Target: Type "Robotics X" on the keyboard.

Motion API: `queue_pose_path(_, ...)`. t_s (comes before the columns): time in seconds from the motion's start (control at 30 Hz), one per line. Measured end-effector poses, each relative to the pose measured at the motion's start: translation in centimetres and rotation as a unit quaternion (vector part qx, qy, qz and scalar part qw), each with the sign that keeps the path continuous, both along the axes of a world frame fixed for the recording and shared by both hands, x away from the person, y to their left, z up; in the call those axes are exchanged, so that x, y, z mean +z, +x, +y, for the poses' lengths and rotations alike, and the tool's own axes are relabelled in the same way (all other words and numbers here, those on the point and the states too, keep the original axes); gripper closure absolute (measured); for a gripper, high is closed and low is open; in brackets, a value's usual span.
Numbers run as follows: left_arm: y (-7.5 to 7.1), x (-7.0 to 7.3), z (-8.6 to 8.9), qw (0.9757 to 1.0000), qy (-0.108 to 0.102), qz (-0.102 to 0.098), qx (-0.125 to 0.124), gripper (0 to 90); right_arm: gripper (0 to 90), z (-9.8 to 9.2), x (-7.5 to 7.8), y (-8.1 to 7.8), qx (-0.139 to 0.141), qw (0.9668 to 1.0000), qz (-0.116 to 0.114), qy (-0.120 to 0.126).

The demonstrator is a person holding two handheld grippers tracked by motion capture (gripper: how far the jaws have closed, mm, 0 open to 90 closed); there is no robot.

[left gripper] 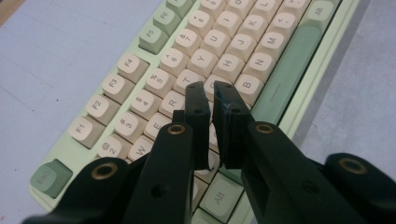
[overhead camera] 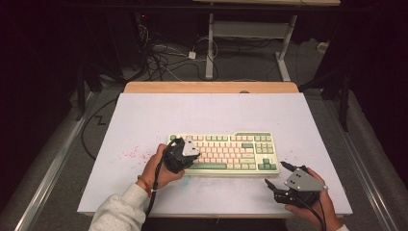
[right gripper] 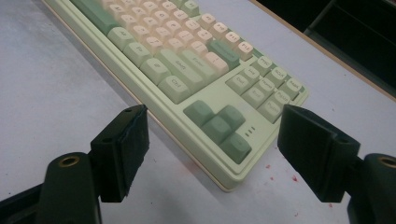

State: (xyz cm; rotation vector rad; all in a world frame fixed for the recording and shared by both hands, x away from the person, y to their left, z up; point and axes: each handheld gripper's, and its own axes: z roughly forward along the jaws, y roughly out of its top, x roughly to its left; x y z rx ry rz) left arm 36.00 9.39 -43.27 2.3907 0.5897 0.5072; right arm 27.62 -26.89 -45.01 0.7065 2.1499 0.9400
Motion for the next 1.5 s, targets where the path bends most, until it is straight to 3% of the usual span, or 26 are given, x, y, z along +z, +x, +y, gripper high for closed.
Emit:
queue_pose_path(0.7,-1.2,0.0,1.5,0.9988,-0.015,-0.042,0.020,55.2,24.9,-0.2,0.2,0.1,-0.001,1.0000,-0.005,0.004)
queue_pose_path(1.13,-2.9,-0.3,3.2,0.9960,-0.043,-0.070,0.035,27.5,24.9,-0.1,0.2,0.1,0.001,1.0000,-0.004,0.003)
queue_pose_path(1.5,-5.0,-1.3,5.8,0.9946,-0.053,-0.070,0.055,21.7,24.9,0.2,0.2,0.1,0.006,1.0000,-0.004,0.004)
